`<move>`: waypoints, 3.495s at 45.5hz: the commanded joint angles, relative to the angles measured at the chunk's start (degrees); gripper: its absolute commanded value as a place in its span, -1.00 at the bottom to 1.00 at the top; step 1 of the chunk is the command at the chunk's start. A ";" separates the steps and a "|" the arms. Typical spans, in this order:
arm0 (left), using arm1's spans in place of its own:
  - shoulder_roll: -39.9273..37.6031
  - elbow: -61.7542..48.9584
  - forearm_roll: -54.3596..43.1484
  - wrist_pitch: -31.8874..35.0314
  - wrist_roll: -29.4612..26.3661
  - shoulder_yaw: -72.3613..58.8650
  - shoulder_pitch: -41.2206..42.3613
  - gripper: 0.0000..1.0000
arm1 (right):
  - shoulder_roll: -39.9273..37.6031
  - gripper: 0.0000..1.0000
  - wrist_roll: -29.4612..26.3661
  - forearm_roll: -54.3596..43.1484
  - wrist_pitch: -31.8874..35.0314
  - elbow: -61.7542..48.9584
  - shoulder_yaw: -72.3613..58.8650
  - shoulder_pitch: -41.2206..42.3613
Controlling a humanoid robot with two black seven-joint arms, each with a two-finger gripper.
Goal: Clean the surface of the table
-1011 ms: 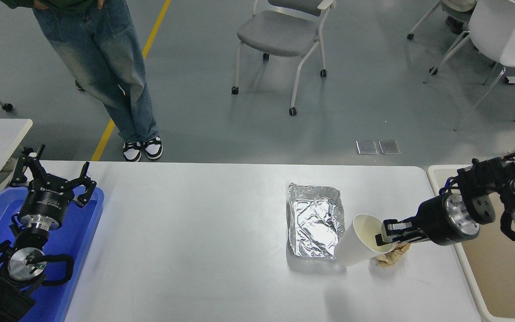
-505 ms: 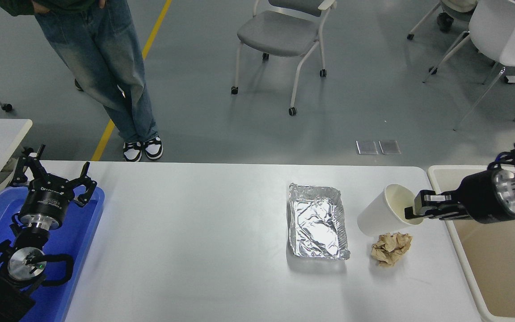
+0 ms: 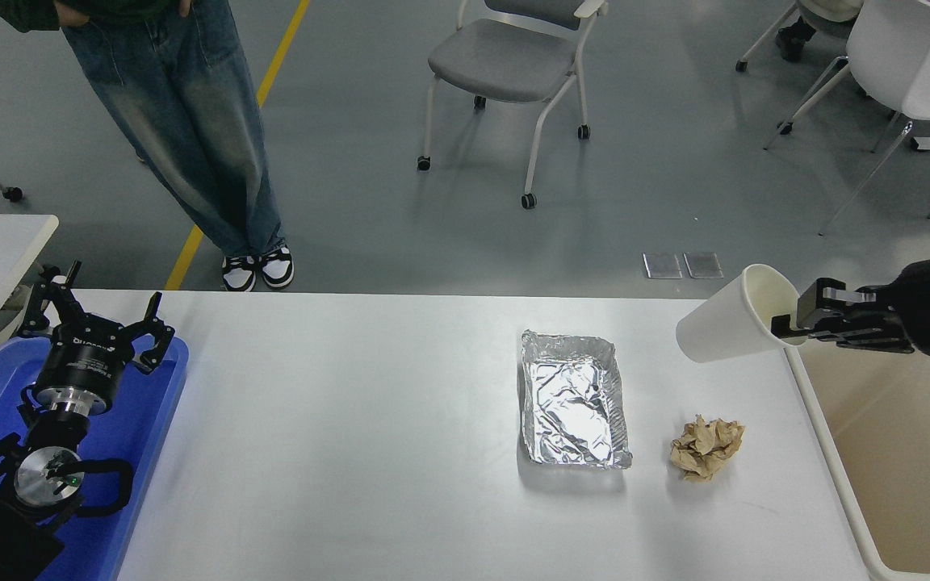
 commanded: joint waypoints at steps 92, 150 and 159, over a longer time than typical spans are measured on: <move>0.03 0.00 0.01 0.00 -0.05 0.00 0.07 1.00 | 19.03 -1.00 22.77 9.67 -0.99 -66.22 0.44 -16.94; -0.05 0.00 0.01 0.00 -0.05 0.00 -0.01 1.00 | 42.77 -1.00 22.07 11.69 -38.17 -85.74 -11.43 -22.48; 0.03 0.00 0.01 0.00 -0.05 0.00 0.07 1.00 | 42.86 -1.00 22.07 11.69 -38.35 -85.65 -11.69 -22.48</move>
